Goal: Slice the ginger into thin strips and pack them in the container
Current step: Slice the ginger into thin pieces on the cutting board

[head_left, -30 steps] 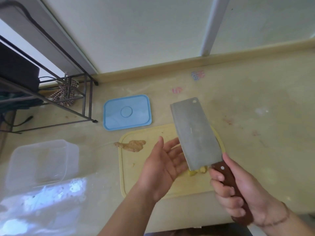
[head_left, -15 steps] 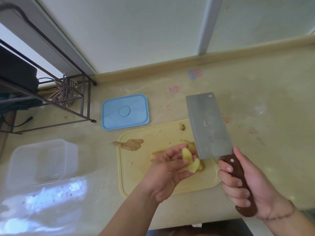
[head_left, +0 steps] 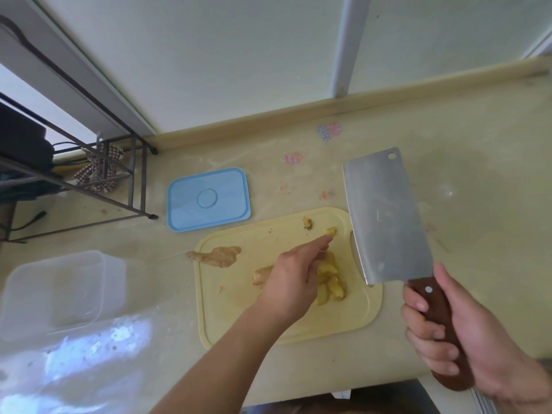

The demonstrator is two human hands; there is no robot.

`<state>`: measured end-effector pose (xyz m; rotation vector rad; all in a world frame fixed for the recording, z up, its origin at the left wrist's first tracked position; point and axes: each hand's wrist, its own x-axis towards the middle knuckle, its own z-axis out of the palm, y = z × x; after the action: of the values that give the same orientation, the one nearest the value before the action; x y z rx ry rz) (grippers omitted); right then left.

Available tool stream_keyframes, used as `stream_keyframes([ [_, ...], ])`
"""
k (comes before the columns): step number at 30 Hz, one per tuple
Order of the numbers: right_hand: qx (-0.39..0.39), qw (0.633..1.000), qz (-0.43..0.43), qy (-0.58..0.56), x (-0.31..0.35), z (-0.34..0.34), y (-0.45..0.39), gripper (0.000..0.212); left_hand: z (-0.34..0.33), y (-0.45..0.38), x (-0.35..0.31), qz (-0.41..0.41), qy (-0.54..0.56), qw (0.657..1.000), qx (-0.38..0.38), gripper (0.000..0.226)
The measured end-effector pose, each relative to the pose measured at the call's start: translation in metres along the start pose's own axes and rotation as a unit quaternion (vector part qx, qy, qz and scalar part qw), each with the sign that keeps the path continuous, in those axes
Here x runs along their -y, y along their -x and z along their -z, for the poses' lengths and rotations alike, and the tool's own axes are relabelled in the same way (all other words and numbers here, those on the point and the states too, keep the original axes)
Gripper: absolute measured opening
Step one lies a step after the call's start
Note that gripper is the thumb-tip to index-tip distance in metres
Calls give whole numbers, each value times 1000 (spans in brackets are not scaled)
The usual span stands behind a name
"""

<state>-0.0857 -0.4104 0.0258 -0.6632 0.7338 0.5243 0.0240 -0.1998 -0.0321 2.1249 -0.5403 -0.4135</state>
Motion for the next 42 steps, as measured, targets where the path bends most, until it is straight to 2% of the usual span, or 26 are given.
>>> stream_keyframes([
  [6, -31, 992, 9, 121, -5, -16, 7, 66, 11, -3, 13, -40, -37, 994, -92, 38],
  [8, -49, 972, 18, 230, -7, -21, 9, 69, 22, 11, 22, -41, -78, 983, -161, 27],
  [10, -56, 933, 33, 353, -13, -27, 7, 71, 31, 30, 32, -61, -124, 967, -214, 20],
  [14, -63, 878, 47, 473, -35, -45, -5, 56, 26, 60, 46, -83, -216, 956, -178, 27],
  [18, -85, 806, 119, 574, -56, -53, -21, 59, 17, 67, 51, -65, -241, 954, -165, 37],
  [20, -102, 792, 124, 589, -61, -55, -26, 59, 13, 66, 53, -72, -241, 952, -177, 33],
  [24, -97, 788, 108, 598, -63, -62, -25, 52, 11, 61, 56, -110, -269, 937, -194, 22],
  [28, -114, 763, 137, 622, -64, -62, -20, 56, 11, 57, 56, -124, -300, 927, -187, 24],
  [31, -101, 778, 144, 603, -69, -59, -18, 58, 12, 56, 58, -118, -297, 930, -184, 29],
  [35, -75, 860, 69, 499, -69, -51, -13, 54, 18, 57, 60, -102, -280, 939, -173, 31],
  [39, -35, 870, 70, 487, -68, -34, -8, 57, 21, 58, 61, -106, -252, 949, -155, 32],
  [42, -45, 880, 43, 470, -57, -20, -9, 57, 21, 58, 62, -114, -234, 953, -156, 30],
])
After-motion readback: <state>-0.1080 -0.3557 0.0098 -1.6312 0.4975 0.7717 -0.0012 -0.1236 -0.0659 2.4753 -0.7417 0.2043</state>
